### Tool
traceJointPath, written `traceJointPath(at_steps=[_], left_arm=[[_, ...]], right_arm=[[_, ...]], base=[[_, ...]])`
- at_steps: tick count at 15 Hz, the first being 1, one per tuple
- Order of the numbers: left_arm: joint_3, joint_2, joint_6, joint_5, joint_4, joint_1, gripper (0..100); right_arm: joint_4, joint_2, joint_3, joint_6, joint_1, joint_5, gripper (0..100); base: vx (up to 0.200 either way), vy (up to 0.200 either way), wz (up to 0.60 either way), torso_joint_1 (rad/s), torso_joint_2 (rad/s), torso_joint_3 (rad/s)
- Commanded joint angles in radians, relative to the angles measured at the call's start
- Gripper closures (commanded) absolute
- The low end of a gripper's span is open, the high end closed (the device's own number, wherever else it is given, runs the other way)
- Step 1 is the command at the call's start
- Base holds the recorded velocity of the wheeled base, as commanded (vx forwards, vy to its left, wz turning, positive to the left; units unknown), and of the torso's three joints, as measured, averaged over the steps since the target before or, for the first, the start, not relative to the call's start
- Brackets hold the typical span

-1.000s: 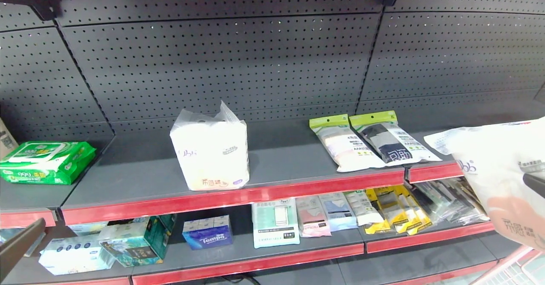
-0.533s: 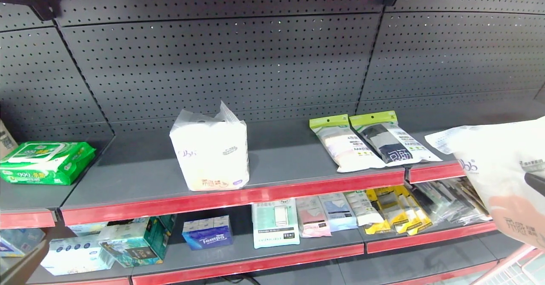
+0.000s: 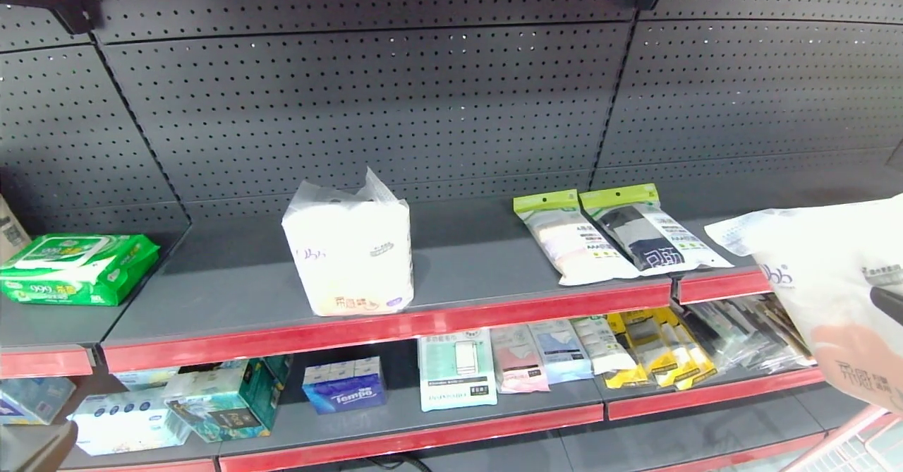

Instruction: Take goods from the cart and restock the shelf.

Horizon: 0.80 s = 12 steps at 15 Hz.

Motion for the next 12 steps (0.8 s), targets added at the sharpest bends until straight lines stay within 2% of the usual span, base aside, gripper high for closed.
traceJointPath(at_steps=[1,3,9,12], left_arm=[[-0.001,-0.007,0.0,0.001,-0.001,0.001,0],[0.0,-0.016,0.0,-0.022,-0.001,0.001,0],[-0.001,-0.033,0.002,-0.025,-0.001,0.001,0],[0.008,-0.075,0.002,-0.025,0.002,0.001,0]], right_arm=[[-0.002,0.0,0.001,0.0,0.001,0.0,100],[-0.002,0.0,0.004,0.0,0.001,0.0,100],[-0.002,0.008,0.003,-0.011,0.001,0.002,100],[-0.004,0.018,-0.008,-0.02,0.005,0.005,100]], base=[[0.0,0.0,0.6,0.002,0.0,0.002],[0.0,0.0,0.6,0.002,0.0,0.0],[0.0,0.0,0.6,0.005,0.0,0.002],[0.0,0.0,0.0,0.0,0.0,0.0]])
